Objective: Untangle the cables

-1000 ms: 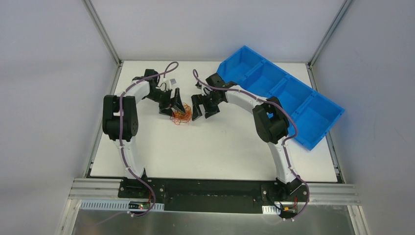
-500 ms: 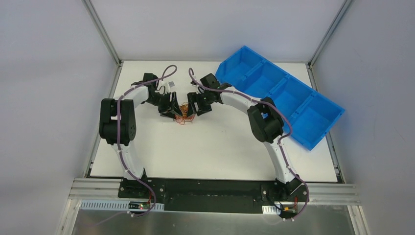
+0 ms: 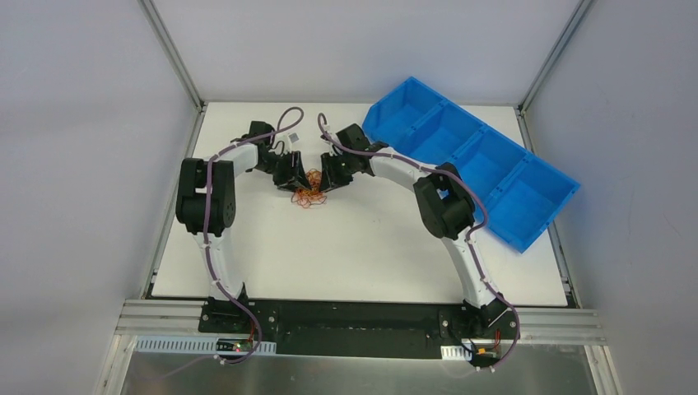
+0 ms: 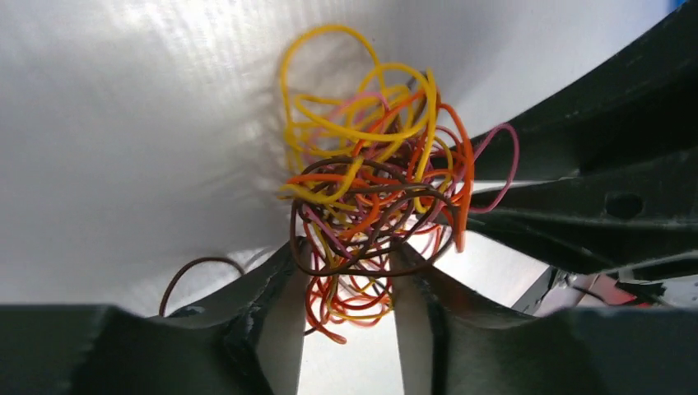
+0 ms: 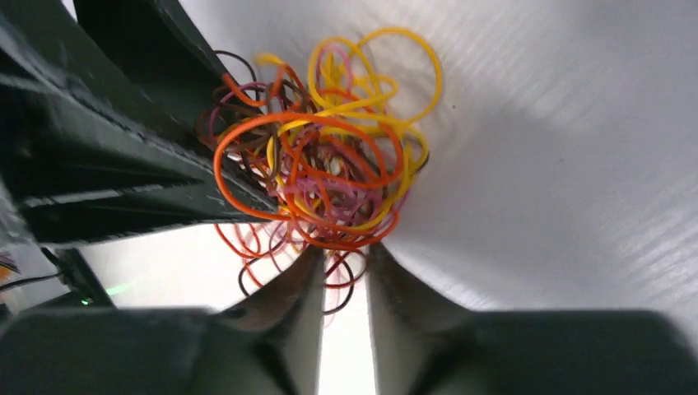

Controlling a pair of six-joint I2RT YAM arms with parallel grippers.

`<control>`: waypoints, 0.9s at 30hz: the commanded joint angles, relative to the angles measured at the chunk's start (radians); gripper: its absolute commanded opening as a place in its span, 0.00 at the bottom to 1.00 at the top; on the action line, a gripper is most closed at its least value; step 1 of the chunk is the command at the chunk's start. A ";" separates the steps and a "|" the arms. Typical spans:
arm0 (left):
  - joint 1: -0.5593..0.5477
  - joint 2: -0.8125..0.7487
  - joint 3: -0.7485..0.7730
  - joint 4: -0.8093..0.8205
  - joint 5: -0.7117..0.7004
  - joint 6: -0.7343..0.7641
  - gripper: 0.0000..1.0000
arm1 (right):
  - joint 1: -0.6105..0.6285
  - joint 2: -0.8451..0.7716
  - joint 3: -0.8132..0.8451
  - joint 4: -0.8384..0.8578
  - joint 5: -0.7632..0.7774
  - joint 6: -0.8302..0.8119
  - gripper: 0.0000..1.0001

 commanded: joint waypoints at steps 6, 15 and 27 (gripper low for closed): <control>0.029 -0.204 -0.114 0.028 0.026 -0.033 0.00 | -0.100 -0.153 -0.155 -0.108 -0.001 -0.091 0.00; 0.232 -0.443 -0.129 -0.180 -0.064 0.081 0.00 | -0.273 -0.441 -0.410 -0.272 0.097 -0.277 0.00; 0.293 -0.589 0.029 -0.316 0.100 0.158 0.00 | -0.396 -0.686 -0.556 -0.477 0.034 -0.481 0.00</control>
